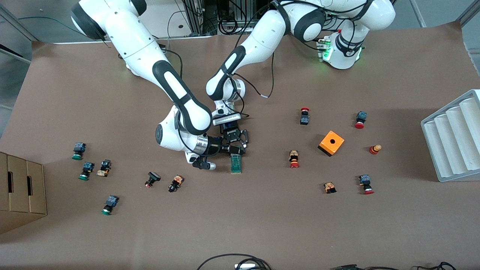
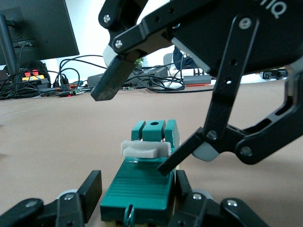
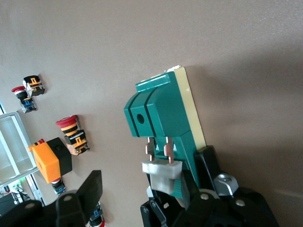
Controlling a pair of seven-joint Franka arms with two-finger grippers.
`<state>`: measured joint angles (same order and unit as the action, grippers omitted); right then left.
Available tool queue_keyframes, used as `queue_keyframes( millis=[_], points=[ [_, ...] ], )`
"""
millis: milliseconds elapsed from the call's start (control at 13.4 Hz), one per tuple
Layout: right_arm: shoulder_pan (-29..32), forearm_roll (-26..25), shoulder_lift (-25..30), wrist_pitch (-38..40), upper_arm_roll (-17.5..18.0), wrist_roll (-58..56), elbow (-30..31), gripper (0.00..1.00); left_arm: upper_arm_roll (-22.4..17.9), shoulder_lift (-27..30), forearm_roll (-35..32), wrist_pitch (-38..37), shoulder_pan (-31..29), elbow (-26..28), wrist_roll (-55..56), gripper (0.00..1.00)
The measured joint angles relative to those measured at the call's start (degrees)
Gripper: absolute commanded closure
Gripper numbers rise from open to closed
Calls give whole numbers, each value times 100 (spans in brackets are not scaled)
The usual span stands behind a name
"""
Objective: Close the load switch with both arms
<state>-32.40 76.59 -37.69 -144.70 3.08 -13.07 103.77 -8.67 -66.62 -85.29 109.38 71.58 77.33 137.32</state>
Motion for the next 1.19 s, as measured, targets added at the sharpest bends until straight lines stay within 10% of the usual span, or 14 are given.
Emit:
queue_keyframes(
  millis=[1190],
  points=[
    [-1, 419, -21, -3, -17, -192, 61, 26, 0, -2, 0, -9, 3, -1, 3, 31]
  ],
)
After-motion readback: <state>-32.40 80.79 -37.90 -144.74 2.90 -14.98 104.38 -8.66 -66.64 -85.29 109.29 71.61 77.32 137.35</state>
